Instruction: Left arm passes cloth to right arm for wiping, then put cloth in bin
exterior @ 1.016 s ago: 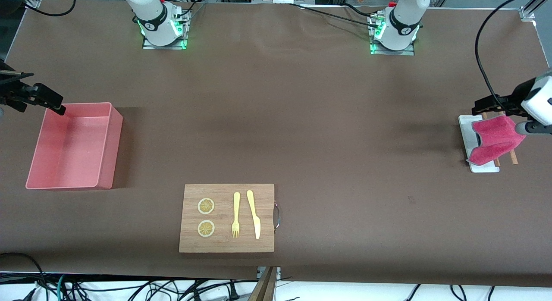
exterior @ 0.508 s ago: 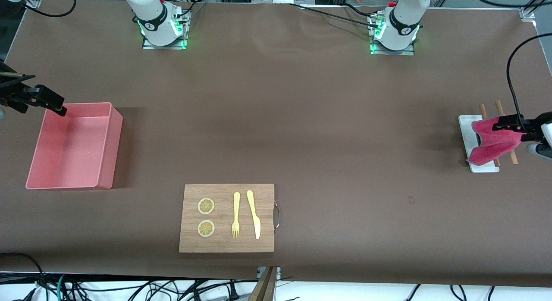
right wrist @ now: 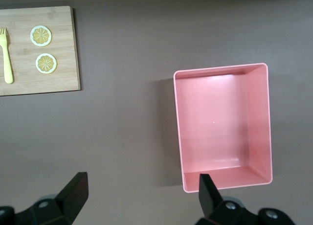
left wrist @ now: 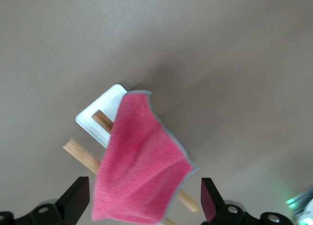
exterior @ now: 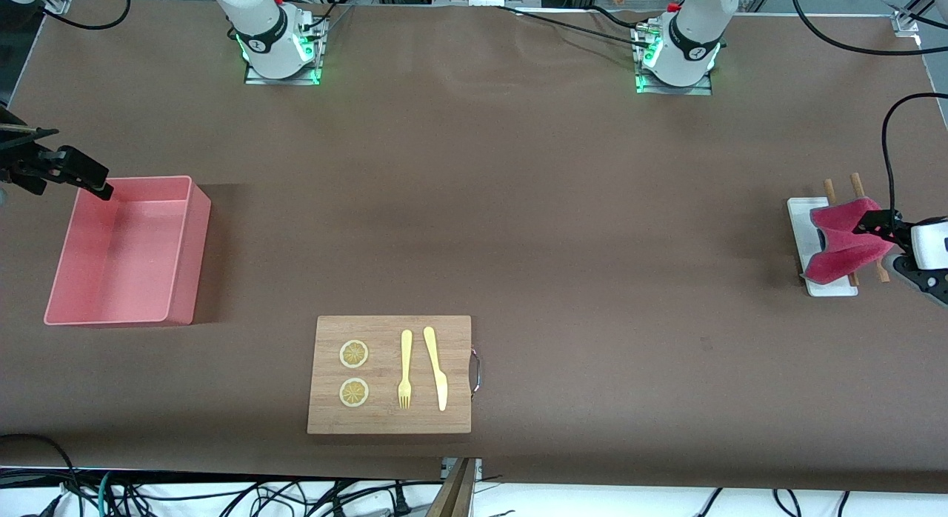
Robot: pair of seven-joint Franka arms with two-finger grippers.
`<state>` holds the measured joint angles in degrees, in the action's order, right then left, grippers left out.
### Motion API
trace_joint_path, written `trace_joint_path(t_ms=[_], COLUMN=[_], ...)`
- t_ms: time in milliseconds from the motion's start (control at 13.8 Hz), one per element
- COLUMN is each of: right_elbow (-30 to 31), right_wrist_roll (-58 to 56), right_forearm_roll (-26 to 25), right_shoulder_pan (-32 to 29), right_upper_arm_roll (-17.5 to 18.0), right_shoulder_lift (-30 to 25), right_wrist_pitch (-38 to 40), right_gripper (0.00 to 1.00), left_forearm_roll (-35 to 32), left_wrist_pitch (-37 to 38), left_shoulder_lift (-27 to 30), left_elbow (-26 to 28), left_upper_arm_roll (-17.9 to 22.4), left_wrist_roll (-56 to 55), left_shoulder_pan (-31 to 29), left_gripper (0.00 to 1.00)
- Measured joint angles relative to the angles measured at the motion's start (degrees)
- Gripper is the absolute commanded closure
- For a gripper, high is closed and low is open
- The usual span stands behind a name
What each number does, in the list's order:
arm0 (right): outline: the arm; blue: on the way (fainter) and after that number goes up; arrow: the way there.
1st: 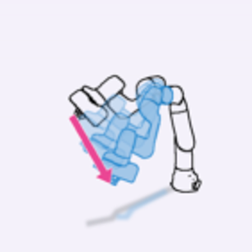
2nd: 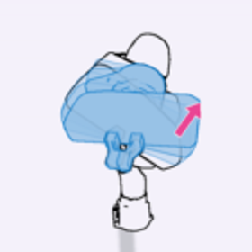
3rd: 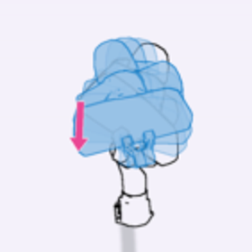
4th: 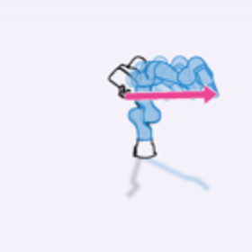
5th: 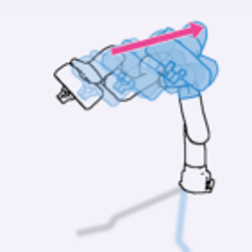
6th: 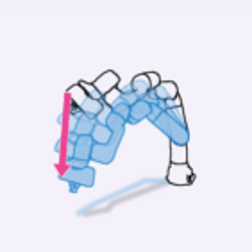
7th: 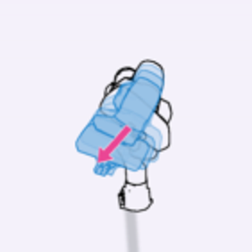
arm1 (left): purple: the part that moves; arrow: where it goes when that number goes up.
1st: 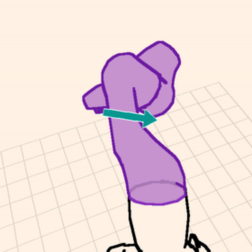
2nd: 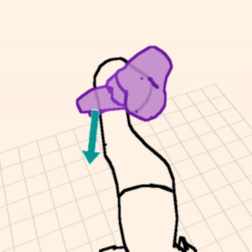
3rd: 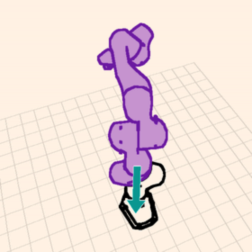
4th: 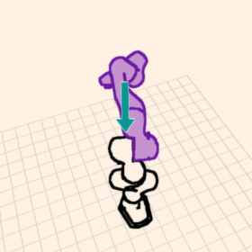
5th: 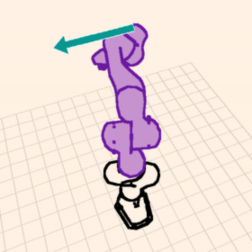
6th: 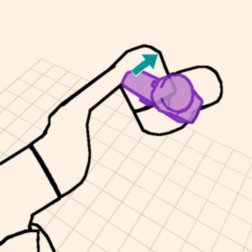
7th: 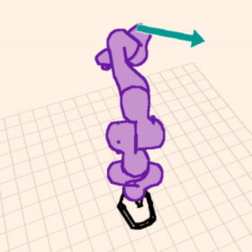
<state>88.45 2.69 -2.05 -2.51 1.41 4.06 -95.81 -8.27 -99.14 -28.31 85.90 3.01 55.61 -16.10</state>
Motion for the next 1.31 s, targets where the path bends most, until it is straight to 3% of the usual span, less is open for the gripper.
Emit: trace_joint_path(t_ms=[290,653,943,1233,1306], right_elbow=[-0.17,-0.57,-0.74,-0.74,-0.74], right_wrist_roll=[0.03,0.03,0.03,0.02,0.02], right_forearm_roll=[0.0,0.0,0.0,0.01,0.02], right_shoulder_pan=[-0.01,0.0,0.0,0.04,0.14], right_upper_arm_roll=[0.0,0.0,0.0,0.1,0.19], right_shoulder_lift=[0.22,0.63,0.8,1.44,1.86], right_wrist_pitch=[-0.27,-0.28,-0.28,-0.26,-0.21], right_gripper=[0.0,0.0,0.0,0.0,0.0], left_forearm_roll=[-1.1,-1.1,-1.1,-1.1,-1.1], left_wrist_pitch=[-1.89,-1.96,-1.96,-1.95,-1.95], left_shoulder_lift=[-4.13,-5.44,-5.46,-5.48,-5.48], left_elbow=[-0.07,-0.09,-0.09,-0.09,-0.09], left_upper_arm_roll=[0.05,0.03,0.03,0.01,0.01], left_wrist_roll=[8.65,10.92,11.29,11.39,11.4], left_shoulder_pan=[-3.52,-5.24,-5.4,-5.59,-5.64], left_gripper=[0.0,0.02,0.29,0.47,0.47])
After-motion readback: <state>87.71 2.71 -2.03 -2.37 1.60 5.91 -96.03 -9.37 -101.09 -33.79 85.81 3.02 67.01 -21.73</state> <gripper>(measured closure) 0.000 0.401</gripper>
